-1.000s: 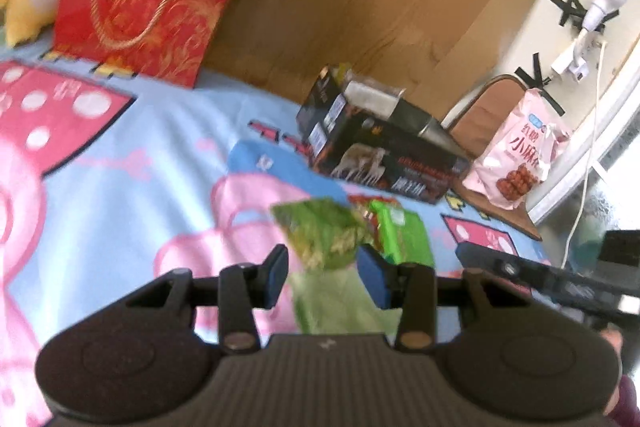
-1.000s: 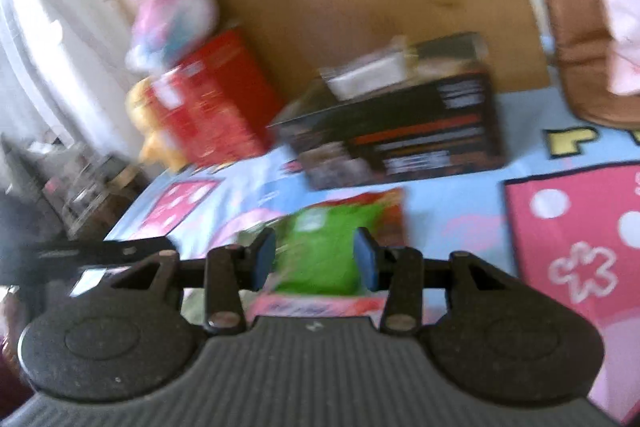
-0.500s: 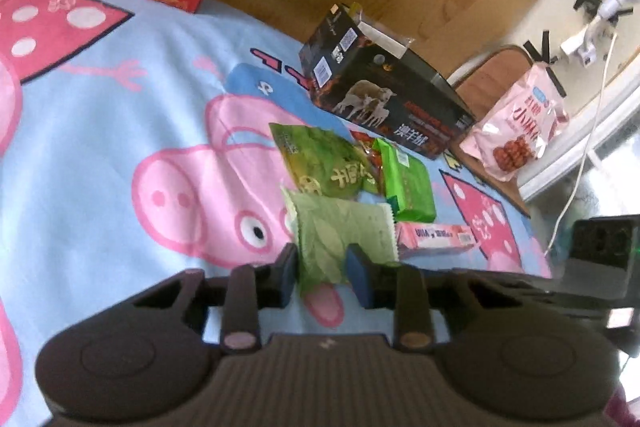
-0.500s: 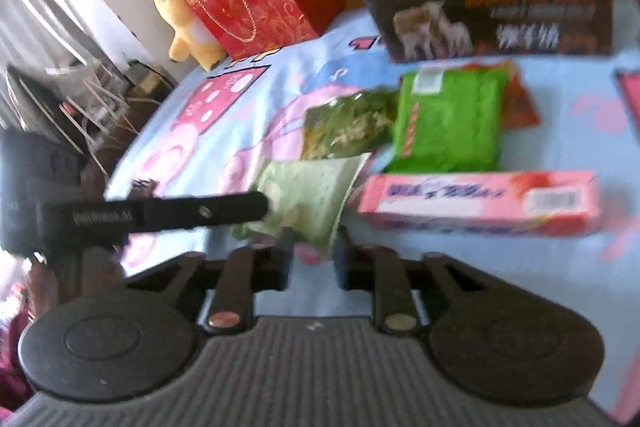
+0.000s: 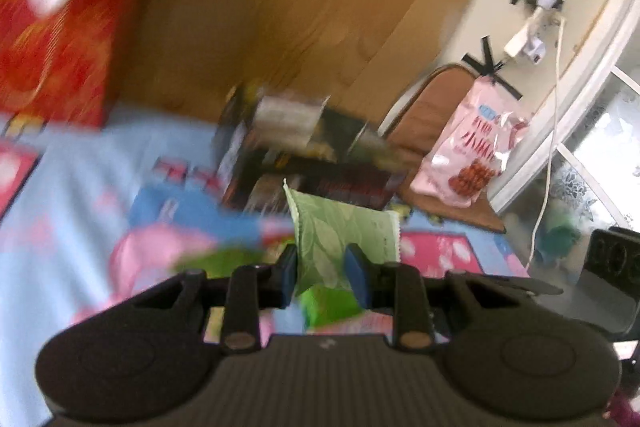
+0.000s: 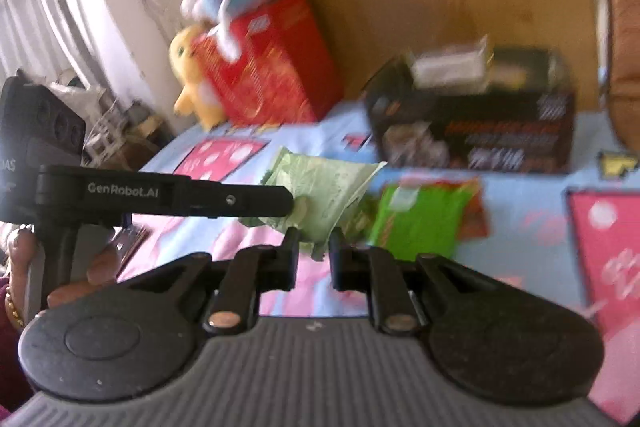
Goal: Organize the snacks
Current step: 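Lift the packet into the black box and open the left gripper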
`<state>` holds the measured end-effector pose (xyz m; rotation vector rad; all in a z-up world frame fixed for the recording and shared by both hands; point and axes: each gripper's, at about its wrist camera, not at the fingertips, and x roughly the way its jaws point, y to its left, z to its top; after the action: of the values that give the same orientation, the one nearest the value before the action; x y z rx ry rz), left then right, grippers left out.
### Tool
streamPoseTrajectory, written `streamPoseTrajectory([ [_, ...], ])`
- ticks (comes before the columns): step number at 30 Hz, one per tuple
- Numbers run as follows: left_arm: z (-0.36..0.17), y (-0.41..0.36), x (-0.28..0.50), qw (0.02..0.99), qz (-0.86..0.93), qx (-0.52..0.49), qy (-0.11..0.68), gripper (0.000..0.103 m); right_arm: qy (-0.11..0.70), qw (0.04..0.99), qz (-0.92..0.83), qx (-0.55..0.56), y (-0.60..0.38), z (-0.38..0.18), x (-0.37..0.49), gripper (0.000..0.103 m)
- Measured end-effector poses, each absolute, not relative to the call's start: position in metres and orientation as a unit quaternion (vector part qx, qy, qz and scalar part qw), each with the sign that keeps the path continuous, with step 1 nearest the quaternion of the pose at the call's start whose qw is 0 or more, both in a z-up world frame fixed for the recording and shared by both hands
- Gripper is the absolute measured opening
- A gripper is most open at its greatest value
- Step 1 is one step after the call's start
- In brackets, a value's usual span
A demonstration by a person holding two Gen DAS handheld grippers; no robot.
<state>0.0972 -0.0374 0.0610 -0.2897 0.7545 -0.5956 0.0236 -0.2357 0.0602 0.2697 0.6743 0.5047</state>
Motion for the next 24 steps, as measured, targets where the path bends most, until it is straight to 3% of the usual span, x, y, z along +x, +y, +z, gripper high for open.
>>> streamPoseTrajectory([
  [9,0.077,-0.093,0.2,0.9,-0.249,-0.099,0.343,0.03,0.302,0.92,0.204,0.143,-0.274,0.073,0.121,0.019],
  [13,0.06,-0.102,0.227,0.905,-0.215,-0.081,0.359,0.032,0.328,0.913,0.201,0.14,-0.268,0.054,0.157,0.026],
  [16,0.056,-0.098,0.223,0.904,-0.214,-0.089,0.361,0.036,0.322,0.918,0.192,0.13,-0.268,0.049,0.157,0.04],
  [21,0.061,-0.059,0.186,0.907,-0.226,-0.125,0.333,0.039,0.286,0.924,0.191,0.165,-0.293,0.054,0.118,0.042],
  [24,0.045,-0.042,0.167,0.9,-0.22,-0.136,0.35,0.039,0.323,0.905,0.201,0.193,-0.303,0.037,0.107,0.041],
])
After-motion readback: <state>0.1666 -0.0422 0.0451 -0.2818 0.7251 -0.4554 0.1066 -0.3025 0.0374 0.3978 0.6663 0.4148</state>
